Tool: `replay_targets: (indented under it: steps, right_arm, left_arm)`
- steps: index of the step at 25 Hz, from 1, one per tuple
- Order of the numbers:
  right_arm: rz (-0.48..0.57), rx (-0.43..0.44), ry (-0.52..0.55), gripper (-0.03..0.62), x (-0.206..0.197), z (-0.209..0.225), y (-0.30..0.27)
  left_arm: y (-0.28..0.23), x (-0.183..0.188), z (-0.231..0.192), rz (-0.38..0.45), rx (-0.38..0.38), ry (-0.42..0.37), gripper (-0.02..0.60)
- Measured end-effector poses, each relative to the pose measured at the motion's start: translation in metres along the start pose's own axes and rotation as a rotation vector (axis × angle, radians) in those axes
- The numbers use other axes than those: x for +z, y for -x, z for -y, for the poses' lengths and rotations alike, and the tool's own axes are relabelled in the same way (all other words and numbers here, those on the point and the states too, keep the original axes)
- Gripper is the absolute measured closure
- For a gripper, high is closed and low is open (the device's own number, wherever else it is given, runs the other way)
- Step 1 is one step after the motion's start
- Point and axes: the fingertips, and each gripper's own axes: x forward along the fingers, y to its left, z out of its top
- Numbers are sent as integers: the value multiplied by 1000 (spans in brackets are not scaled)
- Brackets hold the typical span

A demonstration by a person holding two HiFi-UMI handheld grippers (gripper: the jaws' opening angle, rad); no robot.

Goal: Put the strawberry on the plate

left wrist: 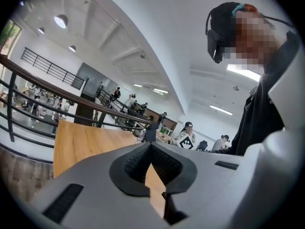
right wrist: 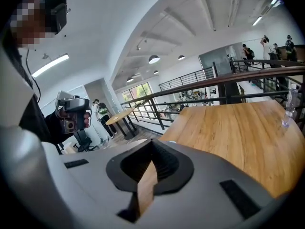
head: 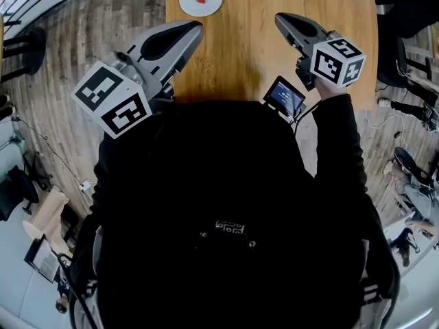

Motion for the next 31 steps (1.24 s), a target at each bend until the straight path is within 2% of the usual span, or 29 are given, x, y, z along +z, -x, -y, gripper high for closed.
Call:
replay_targets:
  steps: [3, 10, 13, 17, 23, 31]
  right_arm:
    - [51, 8, 28, 574, 9, -15, 16]
    - [266, 35, 96, 576, 56, -29, 65]
    - [314, 39, 108, 576, 65, -51, 73]
    - [344, 22, 108, 576, 66, -64, 83]
    - [366, 7, 115, 576, 76, -48, 96]
    - [335, -36, 85, 576, 45, -62, 114]
  left_arm:
    - [-4, 4, 9, 5, -23, -24, 583]
    - [-31, 22, 20, 28, -56, -77, 583]
    - [-21, 25, 22, 36, -72, -98, 583]
    - [-14, 27, 28, 38, -98, -115, 583]
    - [-36, 35, 31, 35, -115, -129, 583]
    - [-28, 10, 53, 13, -161, -94, 583]
